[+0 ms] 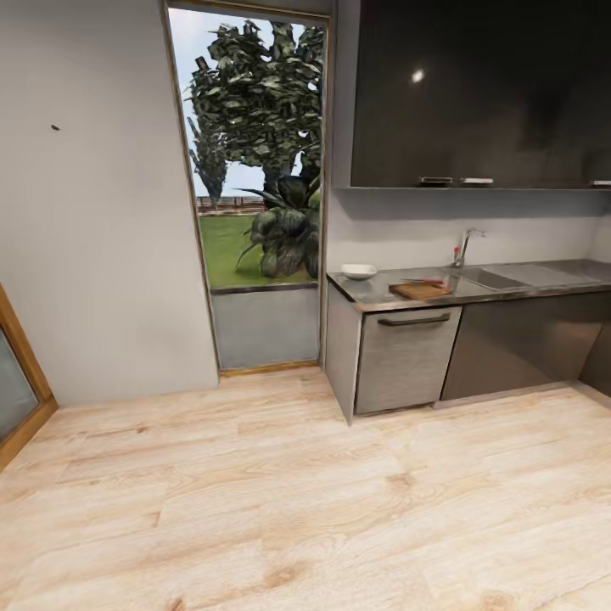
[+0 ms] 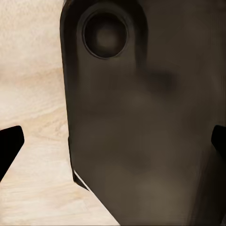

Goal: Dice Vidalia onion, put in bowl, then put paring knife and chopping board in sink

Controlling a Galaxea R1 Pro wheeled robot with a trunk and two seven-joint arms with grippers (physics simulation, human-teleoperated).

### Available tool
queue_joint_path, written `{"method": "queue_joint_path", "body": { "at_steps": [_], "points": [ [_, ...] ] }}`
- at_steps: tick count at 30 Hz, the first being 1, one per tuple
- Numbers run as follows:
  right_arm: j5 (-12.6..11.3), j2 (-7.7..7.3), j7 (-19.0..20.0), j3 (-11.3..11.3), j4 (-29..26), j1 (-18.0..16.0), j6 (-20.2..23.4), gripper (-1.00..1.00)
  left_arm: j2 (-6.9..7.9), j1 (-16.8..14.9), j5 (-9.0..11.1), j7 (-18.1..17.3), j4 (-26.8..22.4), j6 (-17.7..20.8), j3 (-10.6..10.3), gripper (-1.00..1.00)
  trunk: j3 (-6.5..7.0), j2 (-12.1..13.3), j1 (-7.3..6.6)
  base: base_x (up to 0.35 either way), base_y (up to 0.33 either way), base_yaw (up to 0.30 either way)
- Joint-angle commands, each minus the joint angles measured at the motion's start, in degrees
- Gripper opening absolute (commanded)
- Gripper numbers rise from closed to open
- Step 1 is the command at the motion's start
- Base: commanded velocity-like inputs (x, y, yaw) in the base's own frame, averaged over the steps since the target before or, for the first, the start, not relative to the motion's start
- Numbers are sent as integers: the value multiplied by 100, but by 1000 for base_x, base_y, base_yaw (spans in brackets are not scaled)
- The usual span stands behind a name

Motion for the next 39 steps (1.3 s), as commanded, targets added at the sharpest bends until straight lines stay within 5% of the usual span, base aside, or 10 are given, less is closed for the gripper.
{"method": "queue_joint_path", "body": {
  "at_steps": [1,5,11,31,39],
  "points": [
    [0,0,0,0,0,-1,0,100,0,-1,0,0,0,0,0,100,-3,-2,0,0,0,0],
    [12,-9,0,17,-9,-9,24,100,-9,-1,-9,0,9,-9,9,100,-3,-2,0,0,0,0],
    [9,167,-15,25,-166,-41,11,100,-9,87,-10,0,9,-9,9,100,-3,-2,0,0,0,0],
    [18,170,-18,9,-301,-44,-331,100,-41,96,32,-2,-25,-14,38,100,-3,-2,0,0,0,0],
    [8,175,-19,9,-391,-44,-1035,100,-28,96,38,8,-1115,-201,54,100,-3,-2,0,0,0,0]
  ]
}}
